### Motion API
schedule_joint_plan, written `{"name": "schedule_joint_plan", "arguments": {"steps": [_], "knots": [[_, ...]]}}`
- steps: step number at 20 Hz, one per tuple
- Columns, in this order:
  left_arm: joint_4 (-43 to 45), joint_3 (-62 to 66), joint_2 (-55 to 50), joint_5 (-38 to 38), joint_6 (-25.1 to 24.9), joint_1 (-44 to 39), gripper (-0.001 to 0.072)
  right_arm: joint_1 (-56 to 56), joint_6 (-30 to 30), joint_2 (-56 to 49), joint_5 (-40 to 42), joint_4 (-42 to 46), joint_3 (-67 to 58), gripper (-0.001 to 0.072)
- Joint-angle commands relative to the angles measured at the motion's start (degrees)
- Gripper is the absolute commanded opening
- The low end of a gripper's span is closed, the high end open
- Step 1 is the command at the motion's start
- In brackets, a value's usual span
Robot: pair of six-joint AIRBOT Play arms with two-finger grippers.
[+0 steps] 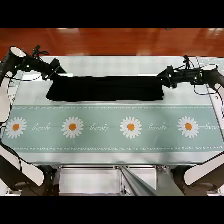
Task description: Fold the shirts.
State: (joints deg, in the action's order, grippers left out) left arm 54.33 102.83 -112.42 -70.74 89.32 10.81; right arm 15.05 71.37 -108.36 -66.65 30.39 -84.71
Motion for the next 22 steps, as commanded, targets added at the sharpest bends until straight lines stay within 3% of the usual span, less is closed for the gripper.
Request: {"name": "schedule_joint_plan", "arguments": {"steps": [1, 4, 6, 9, 11, 15, 22], "knots": [[6.2, 2.5, 0.6, -11.8, 0.0, 1.1, 0.0504, 1.9, 0.6, -0.3, -5.9, -1.1, -3.5, 0.0418], [19.7, 2.0, 6.3, -16.5, -0.1, 2.5, 0.0504, 7.3, 2.1, 2.4, -11.0, 0.2, -6.0, 0.0417], [21.5, -1.8, 13.6, -10.5, -0.1, 3.2, 0.0504, 10.5, 2.6, 6.4, -9.9, 8.7, -5.6, 0.0417], [17.3, -16.5, 27.9, 4.2, -0.3, 2.4, 0.0504, 12.7, 4.5, 11.7, -3.9, 21.1, 0.4, 0.0417], [15.6, -28.0, 36.3, 8.4, -2.7, 0.1, 0.0503, 12.7, 4.5, 11.8, -1.9, 20.7, 5.6, 0.0417], [15.9, -44.4, 47.1, 9.7, -3.1, -3.7, 0.0503, 10.4, 3.0, 6.2, -2.7, 13.4, 8.9, 0.0417], [15.5, -48.0, 49.6, 9.6, -0.9, -4.4, 0.0503, 5.4, 2.3, -1.3, -5.4, 8.4, 4.5, 0.0417]]}}
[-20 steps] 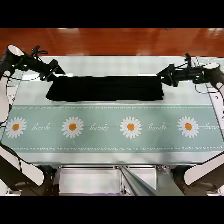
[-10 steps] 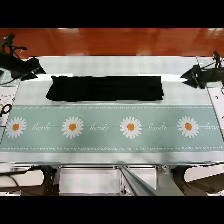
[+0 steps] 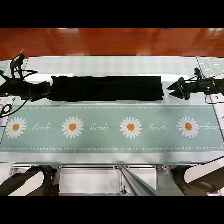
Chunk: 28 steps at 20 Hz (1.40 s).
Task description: Fold the shirts.
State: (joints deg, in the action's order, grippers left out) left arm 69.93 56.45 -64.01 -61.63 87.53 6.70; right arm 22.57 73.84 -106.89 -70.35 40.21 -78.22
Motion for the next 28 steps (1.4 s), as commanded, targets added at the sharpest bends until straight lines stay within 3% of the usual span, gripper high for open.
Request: {"name": "schedule_joint_plan", "arguments": {"steps": [1, 9, 10, 12, 16, 19, 20, 21, 22, 23, 25, 28], "knots": [[-0.2, -1.7, 1.2, 0.5, 0.9, -0.3, 0.0503, -3.1, -0.2, -3.0, -1.2, -1.7, -2.7, 0.0417], [-0.2, -1.7, 1.2, 0.6, 0.9, -0.3, 0.0503, -9.5, 1.9, -6.6, 1.6, -6.0, -8.7, 0.0407], [-0.2, -1.7, 1.2, 0.6, 0.9, -0.3, 0.0503, -10.3, 2.7, -7.3, 1.8, -5.9, -9.7, 0.0351], [-0.2, -1.7, 1.2, 0.6, 0.8, -0.3, 0.0503, -11.3, 2.4, -7.5, 2.1, -5.9, -11.2, 0.0033], [-0.6, -1.7, 1.2, 0.6, 0.3, -0.3, 0.0502, -9.6, 1.8, -4.3, -1.6, -5.4, -12.2, 0.0028], [-8.0, -1.6, 1.2, 0.7, -8.8, -0.7, 0.0493, -7.1, 1.7, 4.1, -3.0, 3.3, -11.3, 0.0028], [-10.2, -1.6, 1.2, 1.4, -9.1, -1.0, 0.0432, -6.3, -0.2, 7.9, -4.1, 4.9, -10.4, 0.0028], [-12.2, -1.5, 1.2, 2.7, -9.1, -1.5, 0.0321, -5.6, -1.7, 11.2, -5.0, 5.4, -9.6, 0.0028], [-14.2, -1.5, 1.1, 5.2, -9.1, -2.5, 0.0088, -4.5, -2.6, 15.1, -5.8, 5.5, -8.3, 0.0028], [-16.2, -1.5, 0.7, 8.9, -9.8, -4.0, 0.0031, -3.5, -3.0, 18.8, -6.4, 5.5, -6.8, 0.0028], [-19.1, 0.7, -1.8, 14.8, -9.9, -9.3, 0.003, -1.4, -3.7, 25.7, -8.5, 5.5, -3.4, 0.0028], [-19.4, 11.7, -11.3, 15.6, -9.7, -21.5, 0.003, 0.5, -3.9, 35.9, -10.7, 5.9, 1.9, 0.0028]]}}
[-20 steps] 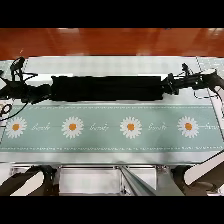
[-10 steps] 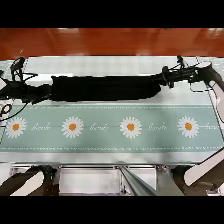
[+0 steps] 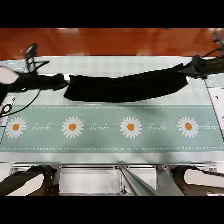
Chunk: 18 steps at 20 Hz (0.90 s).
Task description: Fold the shirts.
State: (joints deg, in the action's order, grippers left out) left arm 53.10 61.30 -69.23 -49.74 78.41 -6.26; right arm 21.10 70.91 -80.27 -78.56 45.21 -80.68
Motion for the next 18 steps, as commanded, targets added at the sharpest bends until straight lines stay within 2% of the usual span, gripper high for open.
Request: {"name": "schedule_joint_plan", "arguments": {"steps": [1, 4, 7, 9, 15, 18], "knots": [[-2.4, 11.6, -10.5, 3.7, -0.1, -13.0, 0.003, 2.1, -0.9, 12.6, -2.8, 0.9, 6.1, 0.0028], [6.0, 27.5, -25.3, 0.0, 8.7, -24.8, 0.003, 2.0, 1.0, 20.6, -4.9, 0.8, 9.0, 0.0029], [6.9, 43.6, -39.0, -9.0, 12.3, -32.7, 0.003, 2.0, 3.4, 27.6, -5.0, 0.2, 11.0, 0.0029], [6.9, 50.1, -45.1, -11.9, 13.9, -37.6, 0.003, 2.0, 3.7, 30.8, -5.2, -0.9, 11.6, 0.0029], [-1.1, 54.4, -52.2, -9.8, 14.4, -46.7, 0.003, 2.0, 4.1, 32.4, -5.4, -1.5, 11.6, 0.0029], [-1.1, 54.4, -50.7, -13.0, 12.3, -42.9, 0.003, 2.0, 4.2, 31.9, -5.0, -0.9, 11.8, 0.0029]]}}
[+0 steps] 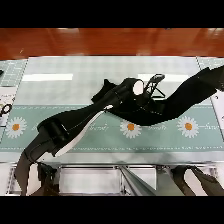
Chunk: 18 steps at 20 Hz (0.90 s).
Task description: Fold the shirts.
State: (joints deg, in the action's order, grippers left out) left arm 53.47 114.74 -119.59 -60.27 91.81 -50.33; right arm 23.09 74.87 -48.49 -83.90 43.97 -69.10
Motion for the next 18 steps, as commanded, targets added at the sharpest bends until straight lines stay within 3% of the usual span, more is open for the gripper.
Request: {"name": "schedule_joint_plan", "arguments": {"steps": [1, 5, 9, 12, 18], "knots": [[-1.4, 1.0, 1.0, -4.6, -1.1, 4.7, 0.003, -0.2, 0.4, -0.3, 0.5, 0.4, 0.5, 0.0029], [-0.3, -4.9, 12.9, -11.3, -4.0, 20.8, 0.0031, -8.9, 1.2, -5.0, 4.5, 0.2, 1.7, 0.0029], [3.6, -24.4, 33.8, -7.8, -8.7, 33.4, 0.0031, -24.6, 0.9, -15.1, 20.6, -3.9, 1.6, 0.0029], [4.2, -40.1, 49.1, -3.5, -8.9, 42.2, 0.0031, -34.1, -1.6, -26.5, 29.0, -9.1, -0.7, 0.0029], [4.2, -58.8, 65.4, -1.8, -10.2, 54.1, 0.0031, -41.0, -1.6, -46.0, 31.2, -11.8, -9.9, 0.0029]]}}
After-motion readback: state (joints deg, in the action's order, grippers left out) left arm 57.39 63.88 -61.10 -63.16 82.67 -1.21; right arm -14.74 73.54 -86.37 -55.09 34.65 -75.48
